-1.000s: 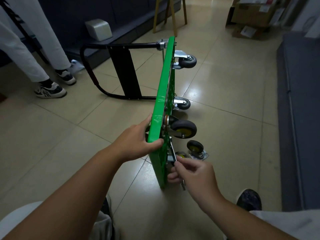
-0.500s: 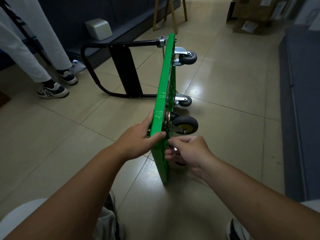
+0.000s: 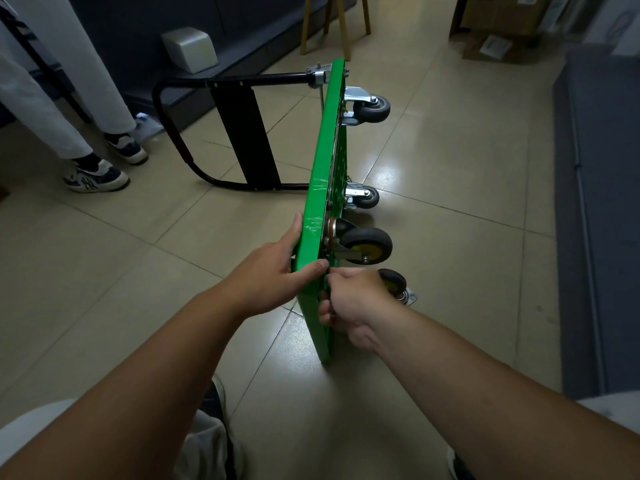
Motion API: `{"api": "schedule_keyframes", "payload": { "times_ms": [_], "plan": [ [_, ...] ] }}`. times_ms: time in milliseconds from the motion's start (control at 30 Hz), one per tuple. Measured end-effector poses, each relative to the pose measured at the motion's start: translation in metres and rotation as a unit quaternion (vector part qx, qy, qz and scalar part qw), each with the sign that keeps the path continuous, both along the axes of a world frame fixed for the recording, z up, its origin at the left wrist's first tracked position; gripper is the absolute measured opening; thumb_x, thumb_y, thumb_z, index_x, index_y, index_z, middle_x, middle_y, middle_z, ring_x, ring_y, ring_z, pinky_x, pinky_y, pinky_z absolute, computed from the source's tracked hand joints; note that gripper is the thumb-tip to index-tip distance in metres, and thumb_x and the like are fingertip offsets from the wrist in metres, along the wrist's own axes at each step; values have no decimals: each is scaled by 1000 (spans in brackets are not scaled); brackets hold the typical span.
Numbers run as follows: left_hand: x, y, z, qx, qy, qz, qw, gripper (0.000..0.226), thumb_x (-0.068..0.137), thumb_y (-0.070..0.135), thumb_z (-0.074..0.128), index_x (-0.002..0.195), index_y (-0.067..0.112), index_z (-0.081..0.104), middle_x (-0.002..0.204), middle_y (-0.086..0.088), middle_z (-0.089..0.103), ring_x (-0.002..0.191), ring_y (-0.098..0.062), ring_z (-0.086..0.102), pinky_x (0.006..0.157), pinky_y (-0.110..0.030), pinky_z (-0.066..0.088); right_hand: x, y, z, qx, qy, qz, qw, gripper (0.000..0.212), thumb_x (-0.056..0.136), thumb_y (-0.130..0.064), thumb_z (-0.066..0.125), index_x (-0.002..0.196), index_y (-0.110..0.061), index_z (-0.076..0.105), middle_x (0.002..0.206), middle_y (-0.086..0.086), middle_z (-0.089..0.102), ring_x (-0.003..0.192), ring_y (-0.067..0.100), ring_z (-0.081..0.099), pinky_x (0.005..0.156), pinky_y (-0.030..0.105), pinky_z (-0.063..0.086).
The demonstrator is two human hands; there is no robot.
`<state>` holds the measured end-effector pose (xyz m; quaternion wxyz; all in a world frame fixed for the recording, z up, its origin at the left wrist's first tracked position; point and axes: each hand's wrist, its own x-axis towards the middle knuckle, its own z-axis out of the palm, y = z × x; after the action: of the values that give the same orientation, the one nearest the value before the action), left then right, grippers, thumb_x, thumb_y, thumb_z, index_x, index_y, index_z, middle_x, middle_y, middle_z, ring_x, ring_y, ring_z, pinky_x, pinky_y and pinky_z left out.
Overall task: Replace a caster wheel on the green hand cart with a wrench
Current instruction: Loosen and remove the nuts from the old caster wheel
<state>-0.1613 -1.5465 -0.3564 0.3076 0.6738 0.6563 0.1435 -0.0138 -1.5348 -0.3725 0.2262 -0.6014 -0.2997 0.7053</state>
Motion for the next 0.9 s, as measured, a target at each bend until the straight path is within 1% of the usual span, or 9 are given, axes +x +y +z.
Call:
{"api": "schedule_keyframes", "payload": {
  "times_ms": [133,233,367,433,500,633,733,833,900],
  "plan": [
    [2,-2,3,1,-12,6,1000,94,97,55,53,159,38,-16,160,-9,40,118,-22,62,94,-35,57,-8,2,3,-13,-21,17,1000,12,98,-10,45,97,-9,58,75,7,46,53,18,40,45,28,34],
    [2,-4,2,10,-16,0,1000,91,93,63,50,155,53,-16,159,-10,42,115,-24,64,94,-37,56,-12,-3,5,74,-60,5,995,24,99,-8,46,116,2,60,73,5,45,59,17,44,55,31,42],
    [-2,-2,-2,7,-32,-1,999,85,90,68,47,155,58,-7,156,-8,45,114,-23,63,95,-42,56,-12,-2,4,35,-49,-30,998,27,105,-16,42,121,-10,63,92,8,62,76,20,59,57,24,44],
    [-3,-2,-4,1,-46,-3,999,87,86,71,46,155,59,-7,157,-7,44,117,-23,62,96,-43,57,-12,-1,1,63,-63,-15,996,33,105,-19,42,133,-14,59,114,11,67,98,28,66,75,32,54],
    [-4,-1,-4,-2,-61,-4,998,89,85,71,47,155,58,-5,159,-5,41,124,-23,59,99,-42,56,-10,-4,3,92,-90,8,992,34,105,-20,42,134,-17,59,119,10,67,106,30,66,87,39,56],
    [-5,-1,-3,-12,-103,-3,995,91,85,67,52,157,55,-3,166,0,30,139,-21,46,109,-40,50,-8,1,3,77,-86,15,993,34,105,-16,42,136,-17,58,117,11,67,99,27,65,63,27,49],
    [-6,-1,-3,-15,-121,-6,993,91,85,66,54,157,56,-1,167,1,28,140,-20,45,109,-42,51,-8,5,8,14,-105,58,993,37,105,-13,40,140,-19,52,102,14,64,66,23,55,45,24,41],
    [-7,0,-5,-12,-121,-6,993,88,87,68,54,156,58,0,164,1,33,137,-19,49,107,-43,52,-6,14,14,-74,-114,76,988,31,106,-22,32,121,-13,57,71,6,50,48,14,40,42,20,35],
    [-7,0,-7,-3,-117,-7,993,85,88,74,53,155,61,1,162,2,37,134,-16,51,108,-42,51,-8,16,19,-81,-117,82,986,25,105,-21,35,97,-10,56,68,6,45,49,15,41,41,21,38]
  ]
}}
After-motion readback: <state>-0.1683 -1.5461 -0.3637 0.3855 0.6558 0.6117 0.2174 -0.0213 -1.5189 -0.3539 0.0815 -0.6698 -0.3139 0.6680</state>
